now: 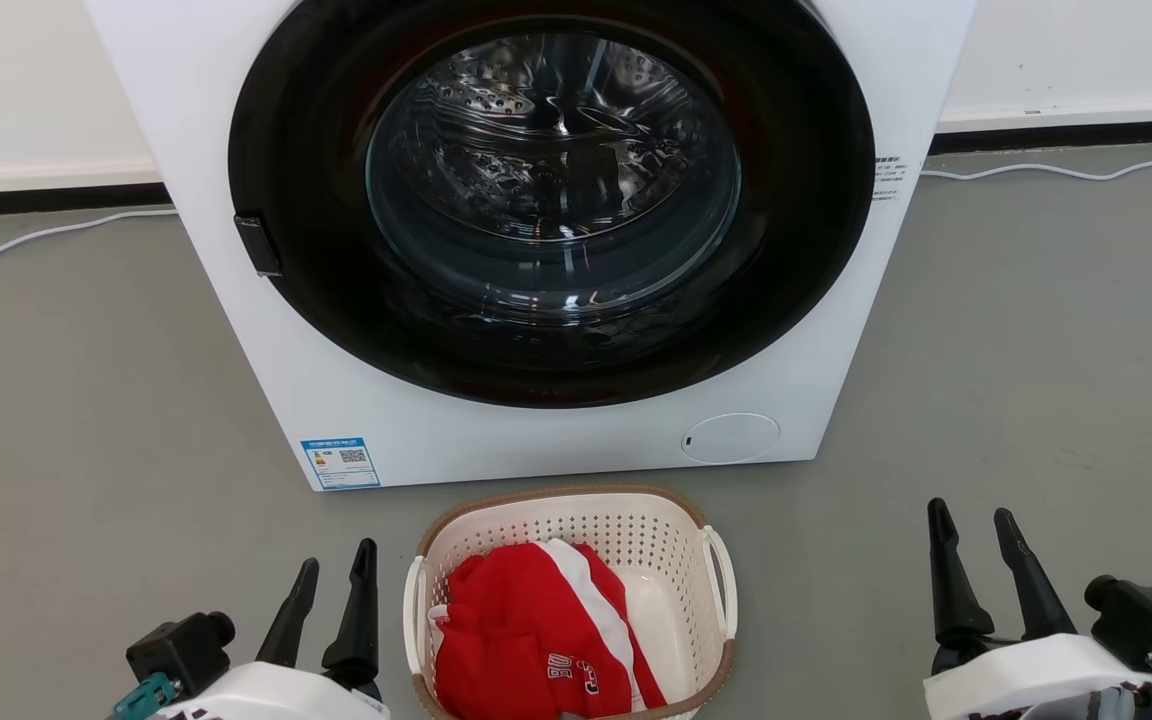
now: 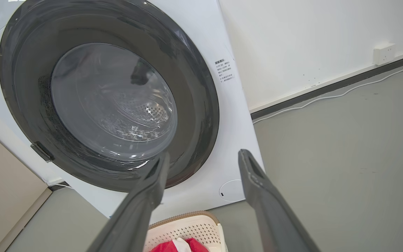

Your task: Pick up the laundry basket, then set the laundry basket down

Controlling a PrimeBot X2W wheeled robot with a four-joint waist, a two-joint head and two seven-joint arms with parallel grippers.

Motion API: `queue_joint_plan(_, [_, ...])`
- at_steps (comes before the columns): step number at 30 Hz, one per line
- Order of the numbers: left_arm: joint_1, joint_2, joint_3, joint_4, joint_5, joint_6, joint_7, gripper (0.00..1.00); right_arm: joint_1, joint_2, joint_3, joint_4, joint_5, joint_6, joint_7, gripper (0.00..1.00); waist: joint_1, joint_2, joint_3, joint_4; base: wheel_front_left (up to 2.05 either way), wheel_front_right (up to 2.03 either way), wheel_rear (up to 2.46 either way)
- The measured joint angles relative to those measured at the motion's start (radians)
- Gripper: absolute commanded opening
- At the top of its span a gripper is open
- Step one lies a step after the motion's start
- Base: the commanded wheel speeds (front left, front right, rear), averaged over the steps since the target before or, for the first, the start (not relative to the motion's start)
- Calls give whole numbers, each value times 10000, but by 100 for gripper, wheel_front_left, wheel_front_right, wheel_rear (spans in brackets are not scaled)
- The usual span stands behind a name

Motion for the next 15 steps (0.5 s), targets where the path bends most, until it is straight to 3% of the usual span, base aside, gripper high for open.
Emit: queue_joint_plan(15, [-38, 12, -201, 0, 1588, 0, -399, 100, -10, -21, 23, -8, -1864, 2, -428, 100, 0, 0, 21, -22, 0, 0, 0])
